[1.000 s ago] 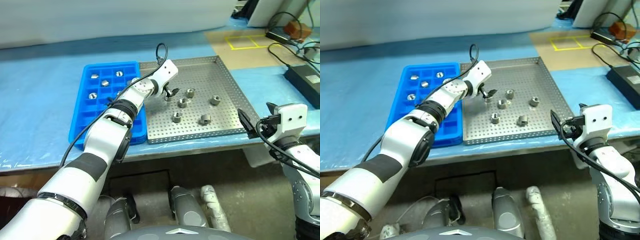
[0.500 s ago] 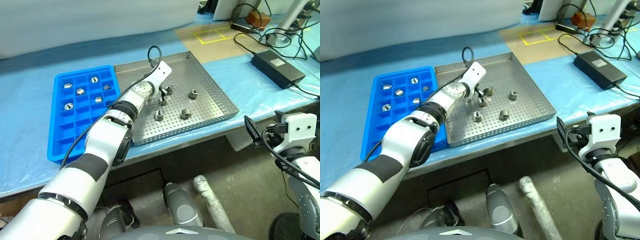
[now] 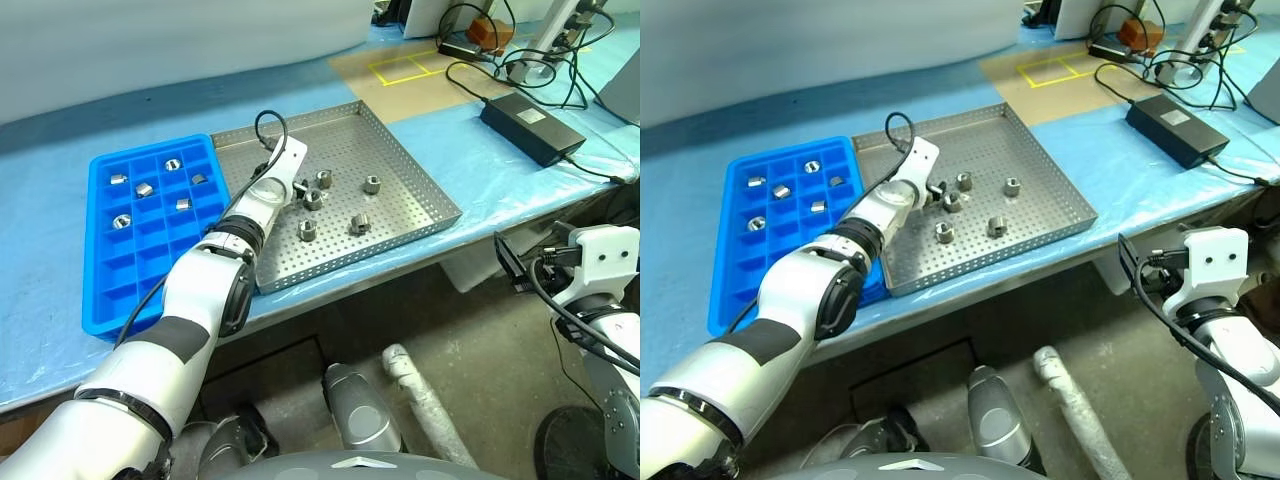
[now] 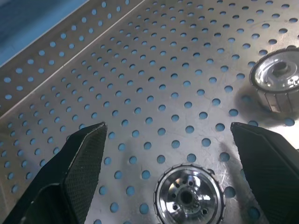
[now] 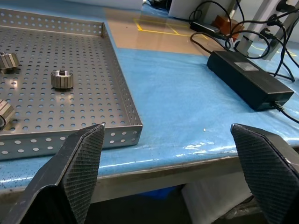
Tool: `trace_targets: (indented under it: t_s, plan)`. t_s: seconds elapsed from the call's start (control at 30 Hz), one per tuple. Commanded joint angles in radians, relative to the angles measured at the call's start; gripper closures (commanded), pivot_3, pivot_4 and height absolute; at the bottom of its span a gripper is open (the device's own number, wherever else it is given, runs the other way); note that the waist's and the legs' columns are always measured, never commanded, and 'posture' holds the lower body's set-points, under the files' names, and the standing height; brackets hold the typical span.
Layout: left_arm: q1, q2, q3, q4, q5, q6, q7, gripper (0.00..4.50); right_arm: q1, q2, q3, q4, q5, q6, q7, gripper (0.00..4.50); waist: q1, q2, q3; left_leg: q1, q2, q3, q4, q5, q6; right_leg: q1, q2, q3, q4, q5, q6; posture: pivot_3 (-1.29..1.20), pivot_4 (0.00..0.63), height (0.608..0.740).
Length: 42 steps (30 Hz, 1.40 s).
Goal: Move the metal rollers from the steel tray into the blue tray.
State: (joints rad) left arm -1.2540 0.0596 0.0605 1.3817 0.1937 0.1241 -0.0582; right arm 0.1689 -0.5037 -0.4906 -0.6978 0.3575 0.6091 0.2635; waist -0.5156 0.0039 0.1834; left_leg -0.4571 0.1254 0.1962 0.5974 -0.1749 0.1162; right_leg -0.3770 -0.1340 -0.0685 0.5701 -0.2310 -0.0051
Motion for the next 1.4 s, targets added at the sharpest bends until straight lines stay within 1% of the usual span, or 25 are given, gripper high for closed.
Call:
trace_targets:
  t_s: [0.03,0.23,0.33,0.47,0.5,0.53,0.57,0.67,0.77,0.83,0.87,0.9,0.97,1.03,1.1,1.2,1.3,1.37,1.4]
  plan:
    - [0.015,-0.009,0.008,-0.010,-0.003,0.015,-0.016,0.03,-0.015,-0.016,-0.031,-0.036,0.008,-0.002,0.002,0.00,0.000,0.000,0.000,0.000,0.000,-0.001,0.000,0.000,0.000,0.000,0.000,-0.001,0.000,0.000,0.000,-0.95,0.150,0.740]
    - [0.051,-0.015,0.084,-0.011,-0.056,0.054,0.013,0.03,-0.017,-0.023,-0.048,-0.042,0.008,0.003,0.005,0.00,-0.009,0.000,0.000,0.002,-0.005,-0.005,0.000,-0.001,0.001,0.006,-0.005,-0.006,0.000,-0.002,0.004,-0.95,0.150,0.740]
    - [0.054,-0.022,0.111,-0.013,-0.081,0.059,-0.017,0.59,-0.019,-0.024,-0.053,-0.042,0.006,0.003,0.005,0.00,-0.019,0.000,0.000,0.002,-0.009,-0.008,0.000,-0.002,0.003,0.009,-0.008,-0.009,0.000,-0.004,0.007,-0.95,0.150,0.740]
    - [0.046,-0.025,0.137,-0.016,-0.104,0.065,-0.029,1.96,-0.027,-0.024,-0.048,-0.032,0.002,0.000,0.004,0.00,-0.029,0.000,0.000,0.002,-0.013,-0.012,0.001,-0.003,0.004,0.010,-0.010,-0.009,-0.002,-0.006,0.010,-0.93,0.150,0.740]
    - [0.045,-0.024,0.142,-0.016,-0.107,0.066,-0.028,2.40,-0.032,-0.024,-0.043,-0.028,0.001,-0.002,0.004,0.00,-0.034,0.000,0.000,0.001,-0.014,-0.013,0.001,-0.003,0.004,0.011,-0.010,-0.010,-0.002,-0.007,0.012,-0.93,0.150,0.740]
    - [0.044,-0.023,0.151,-0.017,-0.115,0.068,-0.027,2.69,-0.040,-0.025,-0.036,-0.022,-0.001,-0.004,0.004,0.00,-0.038,0.000,0.000,0.001,-0.014,-0.015,0.001,-0.003,0.004,0.011,-0.011,-0.010,-0.003,-0.007,0.013,-0.92,0.150,0.740]
    - [0.044,-0.021,0.159,-0.018,-0.123,0.067,-0.024,2.78,-0.048,-0.026,-0.030,-0.015,-0.003,-0.006,0.005,0.00,-0.041,0.000,0.000,0.001,-0.015,-0.016,0.001,-0.003,0.004,0.012,-0.011,-0.011,-0.003,-0.007,0.013,-0.91,0.150,0.740]
    - [0.044,-0.015,0.164,-0.023,-0.124,0.042,0.011,2.77,-0.080,-0.030,-0.006,0.007,-0.005,-0.011,0.014,0.00,-0.047,0.001,0.000,0.001,-0.017,-0.018,0.001,-0.003,0.004,0.013,-0.012,-0.012,-0.004,-0.008,0.013,-0.87,0.150,0.740]
    - [0.034,-0.001,0.196,-0.036,-0.161,-0.006,0.016,2.77,-0.166,-0.037,0.046,0.045,0.006,-0.009,0.028,0.00,-0.050,0.000,0.000,0.000,-0.019,-0.019,0.001,-0.003,0.004,0.013,-0.013,-0.012,-0.004,-0.008,0.014,-0.82,0.150,0.740]
    - [0.016,-0.005,0.235,-0.053,-0.214,-0.054,-0.055,2.77,-0.252,-0.042,0.087,0.100,0.013,-0.014,0.045,0.00,-0.053,0.001,0.000,-0.002,-0.020,-0.020,0.001,-0.003,0.004,0.011,-0.013,-0.012,-0.004,-0.006,0.011,-0.82,0.150,0.740]
    - [0.010,-0.004,0.250,-0.064,-0.238,-0.088,-0.102,2.77,-0.295,-0.040,0.118,0.127,0.008,-0.018,0.052,0.00,-0.053,0.001,0.000,-0.002,-0.020,-0.020,0.001,-0.003,0.004,0.011,-0.014,-0.012,-0.003,-0.005,0.008,-0.72,0.150,0.740]
    - [0.005,-0.003,0.264,-0.075,-0.259,-0.114,-0.133,2.77,-0.339,-0.037,0.152,0.157,0.001,-0.024,0.062,0.00,-0.047,0.001,0.000,-0.003,-0.021,-0.020,0.001,-0.003,0.005,0.010,-0.015,-0.012,-0.003,-0.004,0.008,-0.70,0.150,0.740]
    - [0.008,0.005,0.259,-0.121,-0.274,-0.213,-0.188,2.77,-0.470,-0.021,0.257,0.249,-0.017,-0.050,0.104,0.00,-0.042,0.001,0.001,-0.006,-0.022,-0.021,0.001,-0.003,0.006,0.009,-0.016,-0.014,-0.003,-0.004,0.007,-0.60,0.150,0.740]
    - [0.019,0.015,0.251,-0.158,-0.283,-0.274,-0.227,2.77,-0.563,-0.001,0.322,0.325,-0.025,-0.077,0.133,0.00,-0.033,0.001,0.001,-0.014,-0.022,-0.022,0.005,-0.002,0.011,0.002,-0.018,-0.015,0.002,-0.003,0.007,-0.54,0.150,0.740]
    - [0.027,0.023,0.280,-0.193,-0.329,-0.279,-0.236,2.77,-0.645,0.024,0.374,0.415,-0.036,-0.114,0.165,0.00,-0.011,0.001,0.001,-0.017,-0.022,-0.023,0.008,-0.002,0.013,-0.001,-0.018,-0.017,0.006,-0.003,0.008,-0.46,0.150,0.740]
    - [0.094,0.029,0.265,-0.334,-0.357,-0.331,-0.273,2.77,-0.749,0.054,0.460,0.562,-0.064,-0.186,0.244,0.00,0.044,0.000,0.002,-0.016,-0.021,-0.023,0.012,-0.004,0.016,-0.002,-0.021,-0.018,0.018,-0.003,0.007,-0.35,0.150,0.740]
    - [0.226,0.025,0.249,-0.596,-0.397,-0.298,-0.278,2.77,-0.855,0.109,0.523,0.704,-0.073,-0.255,0.323,0.00,0.109,0.000,0.002,-0.016,-0.019,-0.024,0.015,-0.004,0.016,-0.002,-0.020,-0.019,0.022,-0.003,0.007,-0.20,0.150,0.740]
    - [0.332,0.034,0.225,-0.759,-0.387,-0.252,-0.251,2.77,-0.908,0.149,0.541,0.789,-0.075,-0.297,0.359,0.00,0.162,-0.001,0.002,-0.015,-0.018,-0.024,0.017,-0.003,0.016,-0.003,-0.020,-0.019,0.028,-0.004,0.006,-0.11,0.150,0.740]
    - [0.382,0.044,0.215,-0.829,-0.378,-0.223,-0.236,2.77,-0.931,0.169,0.549,0.827,-0.079,-0.315,0.372,0.00,0.190,-0.001,0.002,-0.015,-0.018,-0.024,0.019,-0.003,0.016,-0.005,-0.020,-0.019,0.034,-0.007,0.001,-0.05,0.150,0.740]
